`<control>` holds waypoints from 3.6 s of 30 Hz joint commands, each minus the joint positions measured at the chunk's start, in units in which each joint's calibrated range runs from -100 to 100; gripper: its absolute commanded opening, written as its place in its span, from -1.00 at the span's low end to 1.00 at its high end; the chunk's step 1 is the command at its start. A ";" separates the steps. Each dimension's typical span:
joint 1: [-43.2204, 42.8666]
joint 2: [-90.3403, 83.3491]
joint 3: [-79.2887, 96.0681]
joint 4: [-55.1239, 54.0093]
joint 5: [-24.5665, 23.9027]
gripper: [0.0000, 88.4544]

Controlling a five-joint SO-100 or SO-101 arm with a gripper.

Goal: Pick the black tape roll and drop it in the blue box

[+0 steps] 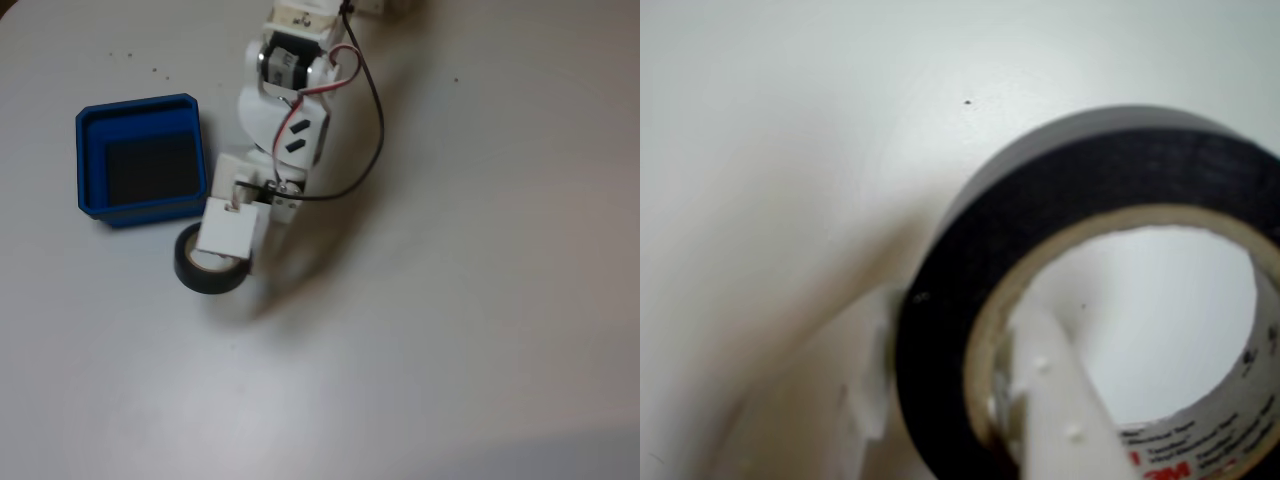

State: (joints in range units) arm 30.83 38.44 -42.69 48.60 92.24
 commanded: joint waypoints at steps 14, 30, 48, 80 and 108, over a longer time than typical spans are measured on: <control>15.24 -6.08 -3.67 0.24 -0.12 -0.99; 21.49 -6.42 -3.76 9.89 -0.12 -0.99; 26.09 -6.33 -3.58 20.46 -0.03 -0.99; 19.93 -5.75 -3.13 24.83 -0.12 -0.99; 20.81 -5.50 -3.13 24.83 0.05 -0.69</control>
State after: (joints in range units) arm 51.11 37.43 -42.69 73.40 92.24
